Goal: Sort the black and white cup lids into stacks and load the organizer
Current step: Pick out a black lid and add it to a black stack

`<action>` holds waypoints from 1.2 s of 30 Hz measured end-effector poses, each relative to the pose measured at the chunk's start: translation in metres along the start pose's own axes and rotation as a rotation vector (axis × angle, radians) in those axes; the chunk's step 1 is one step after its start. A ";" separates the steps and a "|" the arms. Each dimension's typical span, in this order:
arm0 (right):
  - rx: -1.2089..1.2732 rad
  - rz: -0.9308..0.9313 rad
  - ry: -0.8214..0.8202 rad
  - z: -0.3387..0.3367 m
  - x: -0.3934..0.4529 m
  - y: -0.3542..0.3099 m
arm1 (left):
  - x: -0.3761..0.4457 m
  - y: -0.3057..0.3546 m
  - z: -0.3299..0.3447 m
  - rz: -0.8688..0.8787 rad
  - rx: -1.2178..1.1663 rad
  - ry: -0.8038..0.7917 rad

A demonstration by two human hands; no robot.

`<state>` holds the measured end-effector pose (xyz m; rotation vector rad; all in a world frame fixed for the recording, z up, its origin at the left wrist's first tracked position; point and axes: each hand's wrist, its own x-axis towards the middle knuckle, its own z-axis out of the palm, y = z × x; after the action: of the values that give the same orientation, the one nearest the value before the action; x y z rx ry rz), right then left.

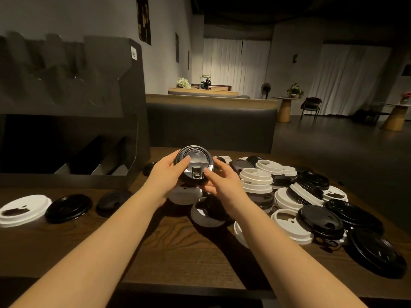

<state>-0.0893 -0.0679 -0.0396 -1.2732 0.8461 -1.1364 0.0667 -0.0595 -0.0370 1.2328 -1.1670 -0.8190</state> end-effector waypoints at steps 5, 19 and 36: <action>-0.066 0.008 -0.037 0.045 0.008 0.011 | -0.002 0.002 -0.050 -0.027 0.054 0.023; -0.032 0.132 -0.265 0.136 0.018 0.031 | -0.012 -0.011 -0.157 -0.175 0.032 0.147; -0.321 0.098 -0.528 0.221 0.014 0.050 | -0.015 -0.020 -0.242 -0.226 0.546 0.420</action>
<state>0.1328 -0.0231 -0.0556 -1.6770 0.6931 -0.5509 0.2979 0.0166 -0.0445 1.9075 -0.9375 -0.3700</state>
